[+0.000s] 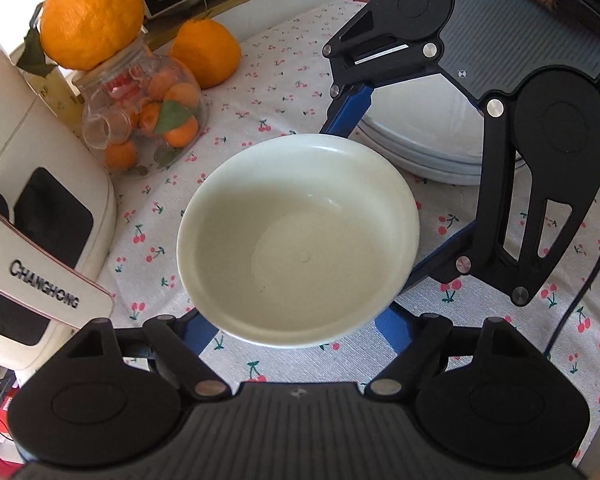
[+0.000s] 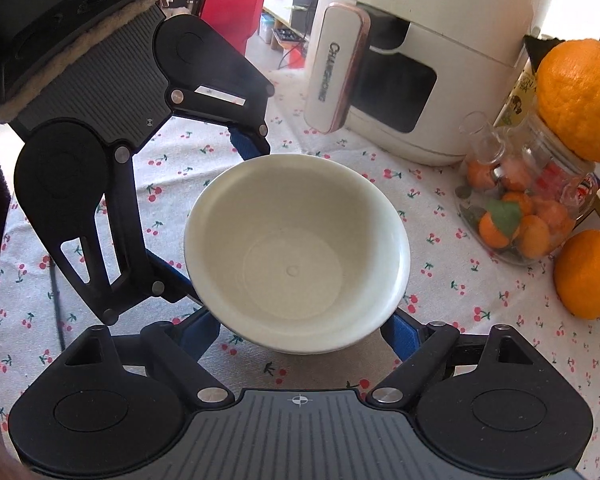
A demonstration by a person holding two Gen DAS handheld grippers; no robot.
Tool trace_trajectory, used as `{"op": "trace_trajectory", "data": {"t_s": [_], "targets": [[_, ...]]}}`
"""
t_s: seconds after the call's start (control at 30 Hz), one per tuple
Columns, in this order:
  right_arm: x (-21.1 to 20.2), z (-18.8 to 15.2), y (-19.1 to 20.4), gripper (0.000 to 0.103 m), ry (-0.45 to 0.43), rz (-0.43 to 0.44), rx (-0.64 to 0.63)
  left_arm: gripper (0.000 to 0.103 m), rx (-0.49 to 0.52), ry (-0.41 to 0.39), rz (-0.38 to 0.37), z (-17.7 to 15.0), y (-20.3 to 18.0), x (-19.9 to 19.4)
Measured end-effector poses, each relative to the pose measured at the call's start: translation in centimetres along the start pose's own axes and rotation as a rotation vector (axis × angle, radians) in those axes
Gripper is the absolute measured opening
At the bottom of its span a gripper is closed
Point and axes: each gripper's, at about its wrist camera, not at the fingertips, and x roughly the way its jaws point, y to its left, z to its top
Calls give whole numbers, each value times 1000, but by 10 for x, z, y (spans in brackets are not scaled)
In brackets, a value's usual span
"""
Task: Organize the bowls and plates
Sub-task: 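Grip the nested bowls from opposite sides with both grippers and lift, then carry the nested bowls over and lower them onto the plate stack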
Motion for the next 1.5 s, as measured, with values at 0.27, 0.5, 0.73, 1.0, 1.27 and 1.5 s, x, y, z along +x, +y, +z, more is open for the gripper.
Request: {"op": "trace_trajectory", "data": {"t_s": [0.27, 0.5, 0.73, 1.0, 1.27, 1.5], "targets": [[-23, 4, 1, 88, -50, -26, -4, 81, 21, -40, 25, 7, -3, -21], [-44, -3, 2, 88, -59, -48, -5, 81, 69, -57, 27, 20, -15, -32], [-69, -19, -2, 88, -61, -76, 13, 82, 127, -86, 15, 39, -33, -37], [-94, -46, -12, 88, -40, -113, 50, 82, 192, -110, -21, 64, -57, -35], [-110, -77, -19, 89, -1, -153, 88, 81, 247, -109, -61, 87, -78, -15], [-117, -100, -28, 89, 18, -158, 129, 81, 270, -109, -96, 98, -87, -5]]}}
